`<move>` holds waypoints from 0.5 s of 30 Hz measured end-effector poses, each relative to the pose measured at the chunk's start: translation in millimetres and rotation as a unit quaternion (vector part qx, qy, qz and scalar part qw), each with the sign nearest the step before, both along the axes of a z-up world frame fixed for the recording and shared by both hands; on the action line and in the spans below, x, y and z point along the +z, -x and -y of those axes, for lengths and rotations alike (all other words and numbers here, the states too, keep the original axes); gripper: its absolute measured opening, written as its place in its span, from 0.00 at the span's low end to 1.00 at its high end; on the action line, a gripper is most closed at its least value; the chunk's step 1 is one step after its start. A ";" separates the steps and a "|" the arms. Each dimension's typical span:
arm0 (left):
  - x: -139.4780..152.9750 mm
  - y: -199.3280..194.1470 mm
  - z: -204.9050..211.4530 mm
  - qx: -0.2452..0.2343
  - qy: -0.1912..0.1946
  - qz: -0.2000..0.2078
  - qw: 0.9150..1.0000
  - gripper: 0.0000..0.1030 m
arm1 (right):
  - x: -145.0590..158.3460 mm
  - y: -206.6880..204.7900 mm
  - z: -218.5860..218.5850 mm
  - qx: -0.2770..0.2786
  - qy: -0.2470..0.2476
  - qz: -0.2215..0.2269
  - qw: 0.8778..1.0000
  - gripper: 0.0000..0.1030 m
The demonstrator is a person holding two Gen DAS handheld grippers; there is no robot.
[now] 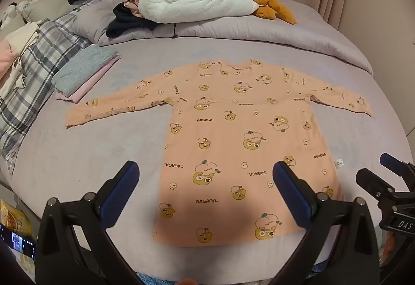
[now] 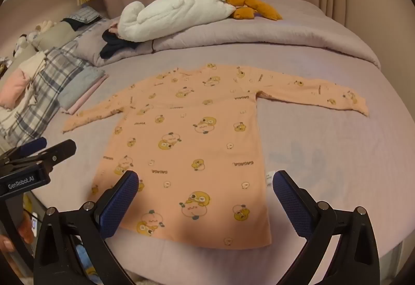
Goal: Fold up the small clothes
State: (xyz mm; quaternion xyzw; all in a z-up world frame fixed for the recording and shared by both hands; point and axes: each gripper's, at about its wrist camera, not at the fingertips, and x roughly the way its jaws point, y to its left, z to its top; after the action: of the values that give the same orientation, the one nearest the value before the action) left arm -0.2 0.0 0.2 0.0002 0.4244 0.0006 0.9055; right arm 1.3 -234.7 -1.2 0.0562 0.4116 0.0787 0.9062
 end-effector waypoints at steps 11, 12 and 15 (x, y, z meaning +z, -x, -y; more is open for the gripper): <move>2.9 -2.3 3.2 -0.003 0.005 -0.001 1.000 1.00 | 0.0 0.1 -0.4 0.000 0.001 -0.001 1.000 0.99; 3.4 -2.6 3.8 -0.002 0.005 -0.001 1.000 1.00 | -0.1 0.1 -0.3 0.000 0.001 -0.002 1.000 0.99; 2.3 -1.7 3.4 -0.003 0.007 -0.002 1.000 1.00 | -0.1 0.0 -0.2 0.001 0.001 -0.002 1.000 0.99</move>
State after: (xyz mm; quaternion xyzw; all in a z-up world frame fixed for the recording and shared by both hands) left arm 1.5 -3.4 2.4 -0.0049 0.4263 -0.0046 0.9046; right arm 1.4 -234.5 -1.4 0.0548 0.4135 0.0789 0.9054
